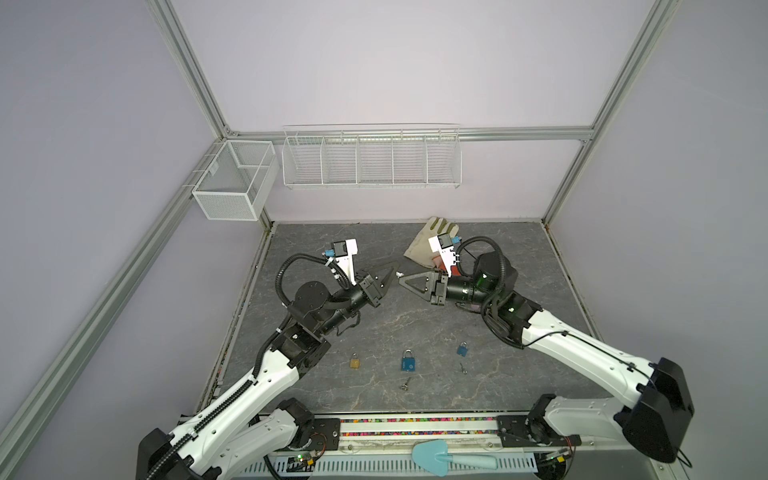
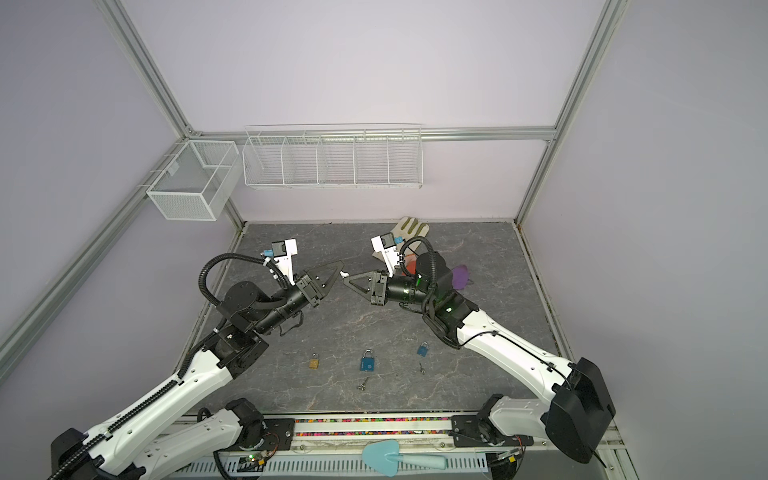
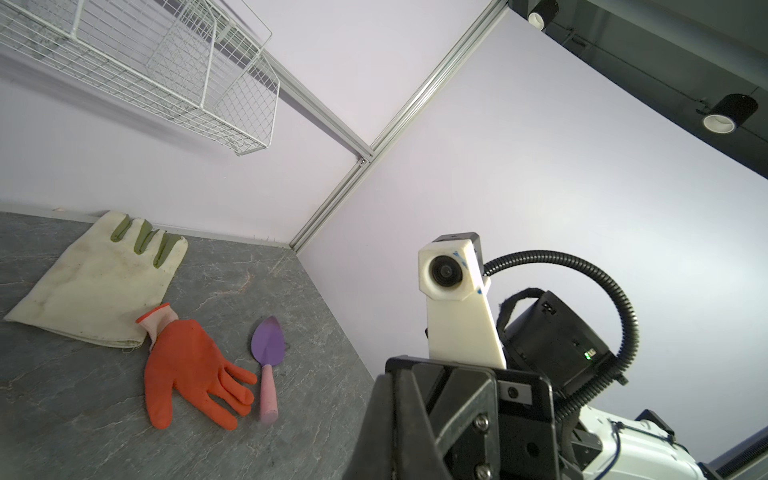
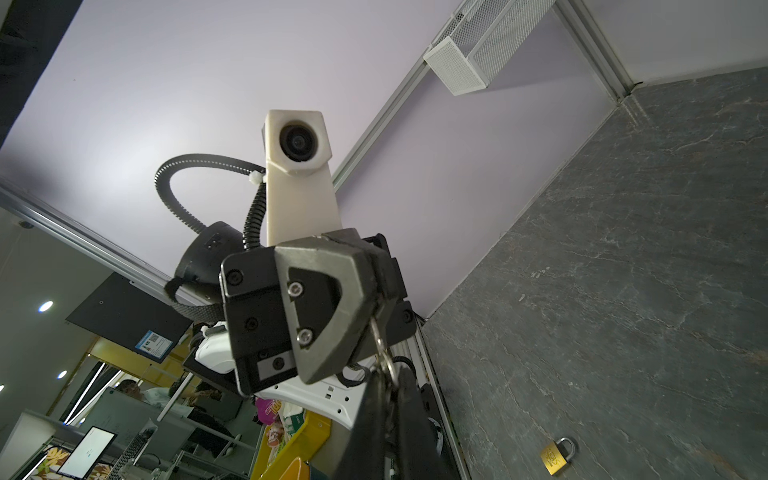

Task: Unlock with the key
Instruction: 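Lower the left gripper over the brass padlock while the right gripper lowers the key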

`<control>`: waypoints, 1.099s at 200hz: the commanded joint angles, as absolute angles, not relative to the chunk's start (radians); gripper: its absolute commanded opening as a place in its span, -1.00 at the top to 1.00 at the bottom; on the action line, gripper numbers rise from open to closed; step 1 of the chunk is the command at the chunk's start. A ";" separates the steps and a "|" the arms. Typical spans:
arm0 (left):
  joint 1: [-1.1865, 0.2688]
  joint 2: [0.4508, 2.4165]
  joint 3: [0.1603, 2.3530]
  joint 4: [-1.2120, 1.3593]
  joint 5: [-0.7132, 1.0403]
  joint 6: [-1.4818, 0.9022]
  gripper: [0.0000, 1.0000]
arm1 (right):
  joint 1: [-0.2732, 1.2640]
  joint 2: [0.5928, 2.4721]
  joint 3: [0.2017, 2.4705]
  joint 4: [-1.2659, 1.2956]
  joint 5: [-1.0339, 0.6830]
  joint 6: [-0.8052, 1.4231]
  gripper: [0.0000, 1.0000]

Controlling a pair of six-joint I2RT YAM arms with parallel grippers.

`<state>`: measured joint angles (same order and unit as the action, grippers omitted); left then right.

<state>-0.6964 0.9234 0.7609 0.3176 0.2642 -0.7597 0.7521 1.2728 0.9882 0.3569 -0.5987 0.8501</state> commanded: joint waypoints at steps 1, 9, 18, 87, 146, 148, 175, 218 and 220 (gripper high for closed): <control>-0.696 0.901 0.823 0.197 0.224 -0.704 0.46 | 0.746 1.273 1.031 0.227 -0.576 0.778 0.88; -0.696 0.892 0.827 0.169 0.200 -0.696 0.35 | 0.746 1.271 1.029 0.196 -0.565 0.765 0.88; -0.695 0.878 0.831 0.137 0.175 -0.690 0.25 | 0.747 1.269 1.028 0.164 -0.561 0.749 0.88; -0.693 0.768 0.824 -0.301 -0.007 -0.702 0.00 | 0.747 1.247 0.978 -0.083 -0.433 0.613 0.88; -0.696 0.824 0.806 -0.654 -0.141 -0.809 -0.19 | 0.800 1.238 0.910 -0.167 -0.340 0.559 0.88; -0.696 0.829 0.805 -0.661 -0.138 -0.811 -0.19 | 0.802 1.240 0.908 -0.167 -0.340 0.557 0.87; -0.714 0.880 0.778 -0.725 -0.141 -0.832 -0.21 | 0.839 1.235 0.852 -0.164 -0.290 0.550 0.88; -0.795 0.984 0.732 -0.797 -0.193 -0.886 -0.22 | 0.891 1.255 0.822 -0.152 -0.272 0.577 0.88; -0.797 0.988 0.725 -0.792 -0.192 -0.892 -0.22 | 0.893 1.256 0.822 -0.153 -0.270 0.577 0.88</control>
<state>-0.7563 0.9421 0.7670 -0.7174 -0.1471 -0.8368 0.8677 1.2549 0.8356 -0.1638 -0.3000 0.5758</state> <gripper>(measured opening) 0.609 0.063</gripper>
